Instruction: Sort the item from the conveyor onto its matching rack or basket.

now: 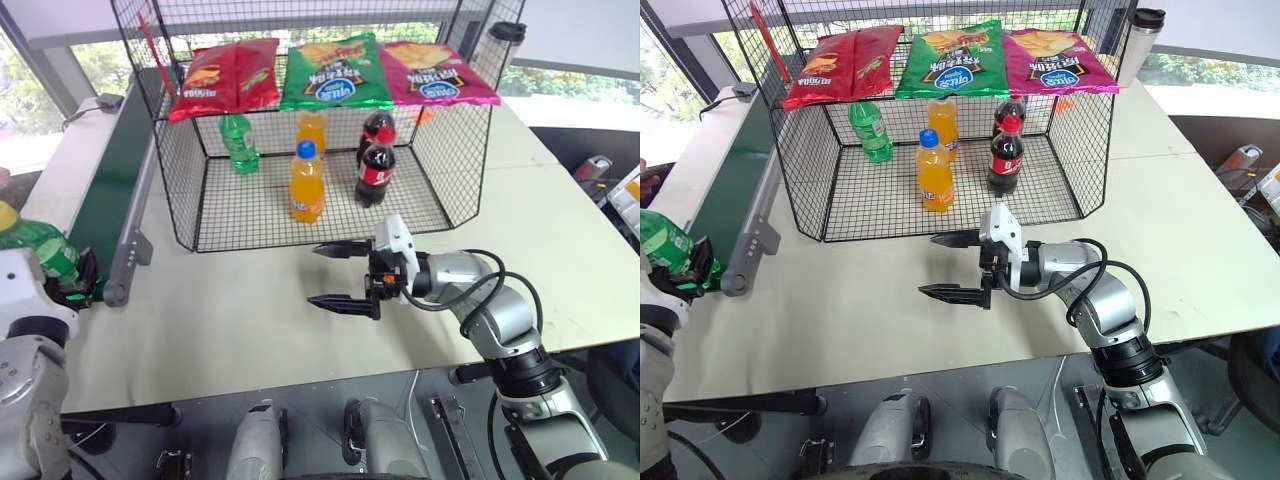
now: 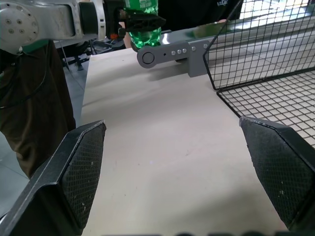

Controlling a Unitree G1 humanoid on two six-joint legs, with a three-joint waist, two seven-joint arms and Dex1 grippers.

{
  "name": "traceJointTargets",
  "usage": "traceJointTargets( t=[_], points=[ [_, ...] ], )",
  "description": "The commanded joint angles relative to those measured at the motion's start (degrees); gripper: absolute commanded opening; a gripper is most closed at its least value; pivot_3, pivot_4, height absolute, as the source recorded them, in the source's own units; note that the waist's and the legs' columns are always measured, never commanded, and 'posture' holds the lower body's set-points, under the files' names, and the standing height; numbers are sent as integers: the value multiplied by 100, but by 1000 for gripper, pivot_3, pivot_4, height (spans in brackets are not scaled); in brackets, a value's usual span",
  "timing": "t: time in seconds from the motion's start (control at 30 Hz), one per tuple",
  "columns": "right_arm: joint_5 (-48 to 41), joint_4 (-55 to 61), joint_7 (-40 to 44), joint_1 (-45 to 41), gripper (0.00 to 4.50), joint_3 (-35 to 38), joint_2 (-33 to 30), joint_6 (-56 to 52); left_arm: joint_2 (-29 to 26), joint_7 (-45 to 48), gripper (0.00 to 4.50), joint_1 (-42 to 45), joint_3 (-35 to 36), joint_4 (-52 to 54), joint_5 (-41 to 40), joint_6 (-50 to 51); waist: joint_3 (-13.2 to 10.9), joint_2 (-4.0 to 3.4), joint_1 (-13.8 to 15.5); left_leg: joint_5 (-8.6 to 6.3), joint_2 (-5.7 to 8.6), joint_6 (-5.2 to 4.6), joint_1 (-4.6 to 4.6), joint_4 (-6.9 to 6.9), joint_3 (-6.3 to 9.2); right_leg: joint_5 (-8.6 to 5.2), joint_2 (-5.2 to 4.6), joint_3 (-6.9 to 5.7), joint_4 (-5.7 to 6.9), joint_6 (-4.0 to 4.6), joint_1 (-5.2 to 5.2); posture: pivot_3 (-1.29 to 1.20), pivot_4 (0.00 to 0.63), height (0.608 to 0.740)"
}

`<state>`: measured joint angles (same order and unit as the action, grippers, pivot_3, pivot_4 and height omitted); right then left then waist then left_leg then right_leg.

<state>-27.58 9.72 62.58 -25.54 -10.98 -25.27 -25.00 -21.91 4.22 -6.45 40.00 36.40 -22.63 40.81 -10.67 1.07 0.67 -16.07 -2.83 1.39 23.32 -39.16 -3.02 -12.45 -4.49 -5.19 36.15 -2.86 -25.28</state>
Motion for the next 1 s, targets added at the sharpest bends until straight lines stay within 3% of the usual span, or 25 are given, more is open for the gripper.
traceJointTargets(
  t=[0.03, 0.27, 0.5, 0.7, 0.9, 1.0],
  points=[
    [-11, 56, 117, 21, 4500, -2, -29, 140, -217, -133, 2758, 92, 564, 452, -55, -130, -1, 1, -11, 0, -1, 0, 0, 0, 0, 0, 1, 0, 0, 0, -1, 0, 150, 740],
    [38, -33, 191, 3, 4500, 20, -15, 216, -738, 122, 2758, 328, 602, 955, -819, 503, 0, 5, 24, 0, 1, 0, 1, 0, 1, -1, -1, 0, -1, 2, 1, 0, 150, 740],
    [29, -3, 59, 27, 4500, 49, 39, 247, -1078, 502, 2758, 451, 86, 1230, -1634, 928, -1, 4, -8, 0, 1, 0, 1, 2, 2, 1, -1, 1, -3, -2, -1, 0, 150, 740],
    [-72, -83, -296, 0, 4500, 198, 216, 135, -905, 458, 2758, 1129, -1313, 831, -1368, 657, 0, 5, 26, 1, 1, 2, 1, 1, 2, 1, 5, -1, 0, 0, 2, 0, 150, 740],
    [323, -471, -870, -188, 4500, 214, 378, 274, -436, 267, 2758, 2044, -2826, -326, -267, -84, 0, 4, 8, 1, 3, 2, 1, 0, -6, 9, 5, 1, -3, -14, 4, 0, 150, 740],
    [566, -643, -938, -223, 4500, 138, 341, 414, -123, 179, 2758, 2479, -3250, -986, 157, -449, 0, 4, 8, 1, 2, 2, 3, 1, -5, 11, 7, 0, -2, -17, 1, 0, 150, 740]
  ],
)
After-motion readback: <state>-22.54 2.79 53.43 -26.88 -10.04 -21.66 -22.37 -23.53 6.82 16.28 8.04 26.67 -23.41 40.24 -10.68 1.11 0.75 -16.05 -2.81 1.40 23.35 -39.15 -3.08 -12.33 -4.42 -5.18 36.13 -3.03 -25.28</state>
